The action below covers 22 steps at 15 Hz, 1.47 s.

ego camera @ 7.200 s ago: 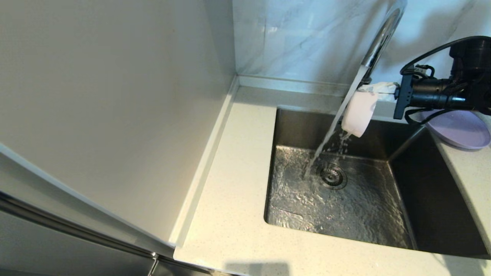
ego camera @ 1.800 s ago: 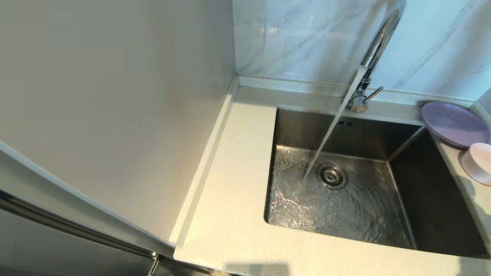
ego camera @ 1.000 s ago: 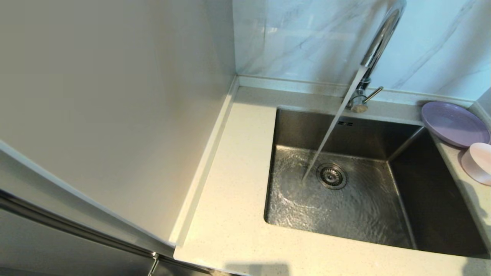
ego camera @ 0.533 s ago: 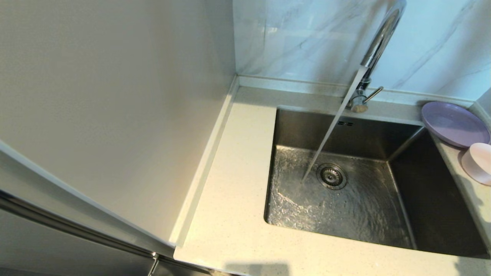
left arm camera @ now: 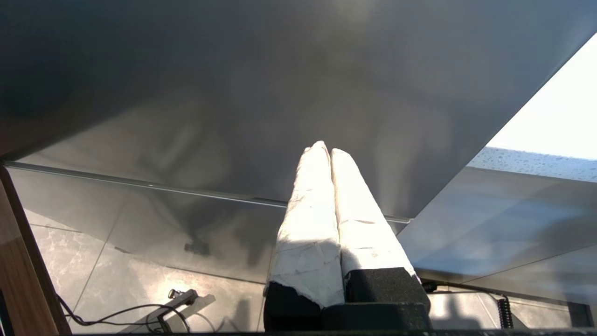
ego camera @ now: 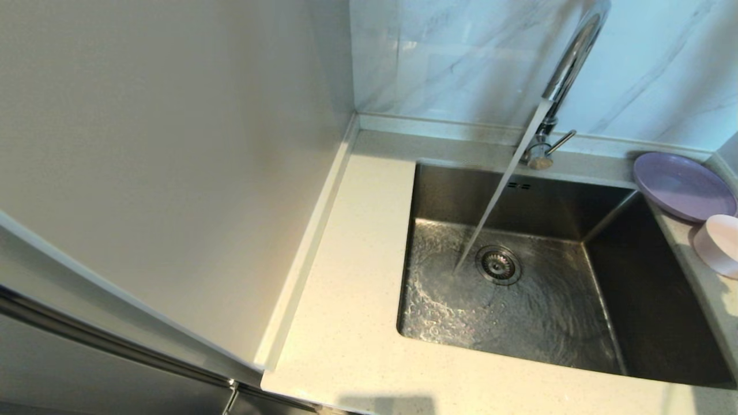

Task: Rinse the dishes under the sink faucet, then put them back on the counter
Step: Pick up the bowl

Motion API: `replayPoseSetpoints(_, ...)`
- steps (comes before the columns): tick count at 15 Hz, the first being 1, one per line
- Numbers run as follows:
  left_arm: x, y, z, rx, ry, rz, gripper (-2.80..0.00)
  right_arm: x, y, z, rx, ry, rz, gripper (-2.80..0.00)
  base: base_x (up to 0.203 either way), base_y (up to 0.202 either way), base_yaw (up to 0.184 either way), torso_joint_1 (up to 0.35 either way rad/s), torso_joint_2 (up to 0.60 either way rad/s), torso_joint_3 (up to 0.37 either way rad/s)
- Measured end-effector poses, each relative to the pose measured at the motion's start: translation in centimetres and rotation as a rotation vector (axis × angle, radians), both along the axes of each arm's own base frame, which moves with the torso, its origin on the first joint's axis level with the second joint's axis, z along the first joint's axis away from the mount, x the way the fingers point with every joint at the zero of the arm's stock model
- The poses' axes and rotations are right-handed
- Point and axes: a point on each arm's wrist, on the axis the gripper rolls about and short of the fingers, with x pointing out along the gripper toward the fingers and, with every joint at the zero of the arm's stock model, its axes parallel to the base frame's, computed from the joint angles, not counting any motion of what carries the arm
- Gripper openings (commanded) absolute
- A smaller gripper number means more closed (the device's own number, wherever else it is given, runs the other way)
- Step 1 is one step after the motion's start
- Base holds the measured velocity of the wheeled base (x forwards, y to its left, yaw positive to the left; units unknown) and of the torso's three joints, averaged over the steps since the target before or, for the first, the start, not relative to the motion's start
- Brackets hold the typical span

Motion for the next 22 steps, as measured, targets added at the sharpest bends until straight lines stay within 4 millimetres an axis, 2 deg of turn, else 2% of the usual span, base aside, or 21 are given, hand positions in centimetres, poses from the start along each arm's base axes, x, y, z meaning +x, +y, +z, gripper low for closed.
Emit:
replayPoseSetpoints(4, 0.0, 0.0, 0.0, 0.0, 0.001, 0.001, -2.8, 1.5, -2.4, -2.3, 0.129, -0.047, -0.123, 0.0, 0.0, 0.0, 0.0, 0.0, 0.0, 0.0)
replayPoseSetpoints(9, 0.0, 0.0, 0.0, 0.0, 0.001, 0.001, -2.8, 3.0, -5.6, -3.9, 0.113, -0.119, -0.216, 0.0, 0.0, 0.0, 0.0, 0.0, 0.0, 0.0)
replayPoseSetpoints(13, 0.0, 0.0, 0.0, 0.0, 0.0, 0.0, -2.8, 3.0, -8.0, -5.5, 0.126, -0.098, -0.284, 0.0, 0.0, 0.0, 0.0, 0.0, 0.0, 0.0)
replayPoseSetpoints(18, 0.0, 0.0, 0.0, 0.0, 0.0, 0.0, -2.8, 3.3, -9.0, -7.1, 0.165, -0.069, -0.304, 0.0, 0.0, 0.0, 0.0, 0.0, 0.0, 0.0)
replayPoseSetpoints(22, 0.0, 0.0, 0.0, 0.0, 0.001, 0.001, -2.8, 3.4, -9.0, -7.5, 0.19, -0.065, -0.296, 0.0, 0.0, 0.0, 0.0, 0.0, 0.0, 0.0)
